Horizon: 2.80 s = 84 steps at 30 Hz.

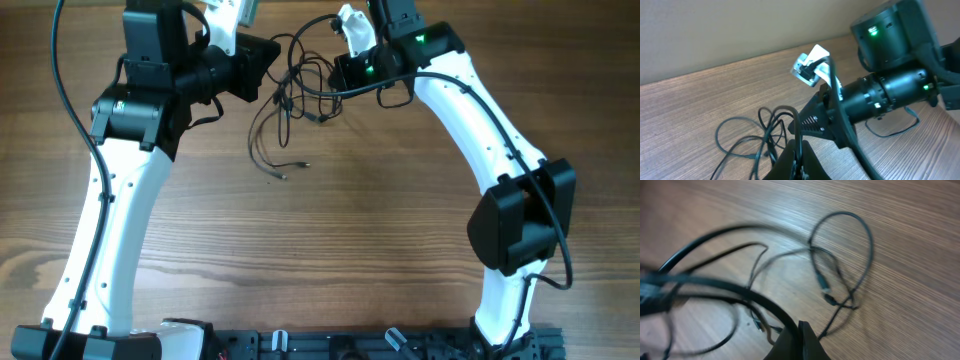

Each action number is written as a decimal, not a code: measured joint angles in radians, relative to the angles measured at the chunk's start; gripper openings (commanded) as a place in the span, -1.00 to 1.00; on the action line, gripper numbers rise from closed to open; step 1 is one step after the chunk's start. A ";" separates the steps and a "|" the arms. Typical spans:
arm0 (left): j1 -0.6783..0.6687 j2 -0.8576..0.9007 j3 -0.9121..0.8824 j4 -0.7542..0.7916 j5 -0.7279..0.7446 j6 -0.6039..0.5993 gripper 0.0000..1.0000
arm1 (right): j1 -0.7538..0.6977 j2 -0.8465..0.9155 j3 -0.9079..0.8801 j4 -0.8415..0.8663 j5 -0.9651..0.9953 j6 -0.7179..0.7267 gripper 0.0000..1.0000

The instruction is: Untangle cables

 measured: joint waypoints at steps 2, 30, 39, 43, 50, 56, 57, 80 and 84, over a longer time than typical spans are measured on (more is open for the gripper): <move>0.000 0.000 0.000 0.000 0.000 0.000 -0.92 | 0.000 0.005 0.000 -0.001 0.043 0.032 -0.91; 0.317 -0.034 0.000 -0.020 0.021 0.000 -0.92 | -0.325 0.007 -0.002 -0.121 0.359 0.258 -0.91; 0.570 -0.040 0.000 -0.011 0.051 -0.014 -0.92 | -0.468 0.007 -0.130 -0.059 0.406 0.269 -0.91; 0.620 -0.042 0.000 -0.011 0.096 -0.023 -0.92 | -0.483 0.010 -0.182 -0.038 0.415 0.268 -0.91; 0.598 -0.044 0.000 -0.022 0.129 -0.023 -0.61 | -0.465 0.013 -0.189 -0.031 0.377 0.255 -0.91; 0.535 -0.045 0.000 -0.037 0.133 -0.030 -0.52 | -0.464 0.013 -0.189 -0.032 0.275 0.227 -0.91; 0.521 -0.045 0.000 -0.041 0.133 -0.030 -0.53 | -0.463 0.013 -0.189 -0.034 0.263 0.223 -0.91; 0.079 0.217 0.000 -0.108 0.080 -0.030 -0.06 | -0.304 0.013 -0.189 -0.047 0.219 0.163 -0.68; 0.001 0.296 0.000 -0.074 0.051 -0.030 -0.05 | -0.304 0.013 -0.189 -0.055 0.219 0.147 -0.41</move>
